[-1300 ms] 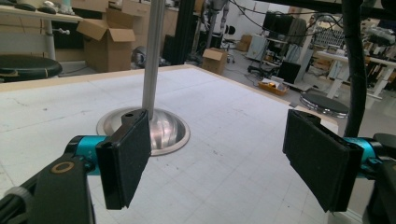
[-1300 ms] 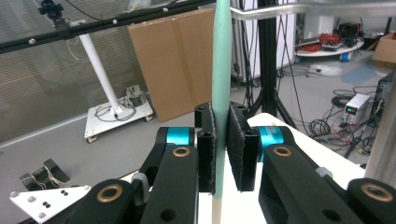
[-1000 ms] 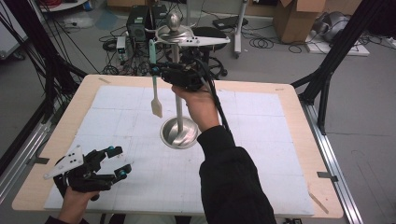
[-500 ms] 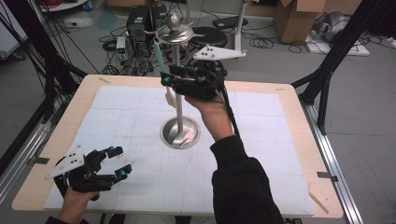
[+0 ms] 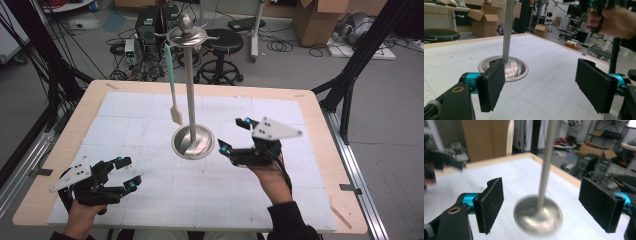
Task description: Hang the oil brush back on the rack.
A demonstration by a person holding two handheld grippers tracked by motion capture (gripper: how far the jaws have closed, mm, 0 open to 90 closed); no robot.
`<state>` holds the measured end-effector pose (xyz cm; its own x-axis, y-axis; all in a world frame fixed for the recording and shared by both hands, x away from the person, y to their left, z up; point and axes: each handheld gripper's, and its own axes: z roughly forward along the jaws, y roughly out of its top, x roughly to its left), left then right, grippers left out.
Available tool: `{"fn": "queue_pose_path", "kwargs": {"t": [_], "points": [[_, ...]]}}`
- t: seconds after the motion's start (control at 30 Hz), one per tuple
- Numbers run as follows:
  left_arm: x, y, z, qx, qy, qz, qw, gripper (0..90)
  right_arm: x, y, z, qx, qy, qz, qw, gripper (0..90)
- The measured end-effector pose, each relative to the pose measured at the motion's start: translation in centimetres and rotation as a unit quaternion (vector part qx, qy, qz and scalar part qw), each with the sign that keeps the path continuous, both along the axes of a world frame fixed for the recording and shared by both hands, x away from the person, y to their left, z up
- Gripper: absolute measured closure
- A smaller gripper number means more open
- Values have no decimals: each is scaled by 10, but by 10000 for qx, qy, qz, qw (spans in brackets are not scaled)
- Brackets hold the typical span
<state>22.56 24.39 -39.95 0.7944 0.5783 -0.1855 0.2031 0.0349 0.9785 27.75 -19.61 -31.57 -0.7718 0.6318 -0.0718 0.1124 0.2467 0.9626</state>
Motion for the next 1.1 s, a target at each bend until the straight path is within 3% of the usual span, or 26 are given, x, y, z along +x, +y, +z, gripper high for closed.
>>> {"fn": "queue_pose_path", "kwargs": {"t": [0.13, 0.3, 0.43, 0.5, 0.6, 0.77, 1.1], "points": [[0, 0, 0, -21, -23, -2, 10000, 241, -23, -31, -26, 22, 27, -224, 9997, 176], [1, -1, 0, -8, -36, 76, 10000, 240, -45, -62, -47, 3, 68, -593, 9982, 167], [1, -2, 0, -28, -59, 84, 9999, 238, -60, -81, -68, 199, 118, -820, 9964, 168], [1, -2, 0, -59, -58, 110, 9999, 238, -62, -86, -68, 149, 116, -875, 9960, 168], [3, -2, 0, -76, -58, 132, 9999, 238, -65, -88, -66, 360, 63, -962, 9947, 168], [2, -2, -1, -25, -80, 145, 9999, 233, -66, -86, -66, 262, 34, -941, 9952, 168], [-1, -4, -2, 7, -90, 57, 9999, 231, -66, -83, -67, 341, 83, -958, 9948, 168]]}}
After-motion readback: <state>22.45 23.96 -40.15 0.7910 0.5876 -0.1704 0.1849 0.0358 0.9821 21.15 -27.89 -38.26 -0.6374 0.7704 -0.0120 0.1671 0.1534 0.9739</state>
